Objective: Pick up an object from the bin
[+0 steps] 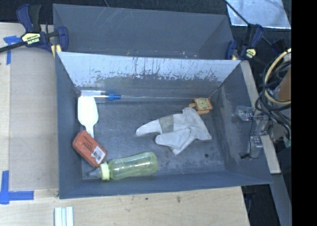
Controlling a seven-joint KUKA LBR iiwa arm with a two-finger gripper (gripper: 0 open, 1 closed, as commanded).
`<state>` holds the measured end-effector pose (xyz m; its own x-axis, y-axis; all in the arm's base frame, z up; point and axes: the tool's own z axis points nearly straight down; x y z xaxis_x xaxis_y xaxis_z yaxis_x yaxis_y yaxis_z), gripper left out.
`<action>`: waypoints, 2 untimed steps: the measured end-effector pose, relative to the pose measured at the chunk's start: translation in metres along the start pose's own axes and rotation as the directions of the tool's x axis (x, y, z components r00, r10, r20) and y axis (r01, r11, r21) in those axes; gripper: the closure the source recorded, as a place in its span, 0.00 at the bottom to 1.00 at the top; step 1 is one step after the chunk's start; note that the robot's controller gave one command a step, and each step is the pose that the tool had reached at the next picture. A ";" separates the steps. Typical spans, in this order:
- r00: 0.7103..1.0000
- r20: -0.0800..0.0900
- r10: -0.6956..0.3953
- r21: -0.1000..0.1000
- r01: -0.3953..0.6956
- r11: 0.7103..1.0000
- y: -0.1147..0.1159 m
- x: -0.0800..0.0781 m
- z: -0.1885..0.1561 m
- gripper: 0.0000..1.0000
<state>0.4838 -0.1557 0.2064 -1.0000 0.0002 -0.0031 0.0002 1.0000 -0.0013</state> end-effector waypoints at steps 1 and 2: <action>0.997 0.001 0.072 0.000 -0.072 0.997 0.054 -0.014 0.025 0.00; 1.000 0.002 0.017 -0.005 -0.017 1.000 0.073 -0.037 0.061 0.00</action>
Offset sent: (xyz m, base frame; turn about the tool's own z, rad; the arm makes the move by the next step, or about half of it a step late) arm 0.0421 0.0607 -0.0725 0.0119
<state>0.5212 -0.0824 0.1453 -0.9998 0.0173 -0.0047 0.0172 0.9998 0.0038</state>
